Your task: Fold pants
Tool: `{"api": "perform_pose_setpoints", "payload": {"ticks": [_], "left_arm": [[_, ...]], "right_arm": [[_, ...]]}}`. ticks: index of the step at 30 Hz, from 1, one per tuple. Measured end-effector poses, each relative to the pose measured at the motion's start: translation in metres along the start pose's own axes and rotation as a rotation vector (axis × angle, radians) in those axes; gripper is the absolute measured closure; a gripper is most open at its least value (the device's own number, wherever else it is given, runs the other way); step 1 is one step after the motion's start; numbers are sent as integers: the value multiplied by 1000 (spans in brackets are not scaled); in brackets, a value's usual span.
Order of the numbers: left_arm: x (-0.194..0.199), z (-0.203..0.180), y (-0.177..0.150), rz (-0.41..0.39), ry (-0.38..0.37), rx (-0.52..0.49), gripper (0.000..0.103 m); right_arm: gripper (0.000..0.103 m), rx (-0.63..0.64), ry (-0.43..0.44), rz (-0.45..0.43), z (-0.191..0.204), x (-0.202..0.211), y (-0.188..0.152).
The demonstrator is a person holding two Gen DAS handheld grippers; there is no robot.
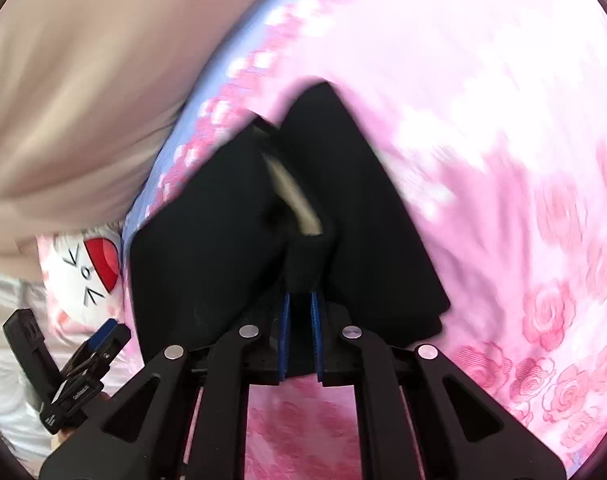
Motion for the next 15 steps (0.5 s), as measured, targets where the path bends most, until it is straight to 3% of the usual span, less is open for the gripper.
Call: {"api": "perform_pose_setpoints", "payload": {"ticks": [5, 6, 7, 8, 11, 15], "left_arm": [[-32, -20, -4, 88, 50, -41, 5], [-31, -21, -8, 88, 59, -43, 5], [-30, -21, -9, 87, 67, -46, 5], [-31, -20, -10, 89, 74, -51, 5], [-30, -18, -12, 91, 78, -38, 5], [-22, -8, -16, 95, 80, 36, 5]], "right_arm": [[76, 67, 49, 13, 28, 19, 8], [59, 98, 45, 0, 36, 26, 14], [27, 121, 42, -22, 38, 33, 19], [18, 158, 55, -66, 49, 39, 29], [17, 209, 70, -20, 58, 24, 42], [19, 303, -14, 64, 61, -23, 41]]}}
Point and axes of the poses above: each gripper's, at about its wrist camera, not at the fingertips, and x roughly against the way its jaws point, z to its left, y to its top, the point moved 10 cm from there along -x, roughly the way its jaws point, and after that the axes turned 10 degrees about -x, right-handed, at the moved point
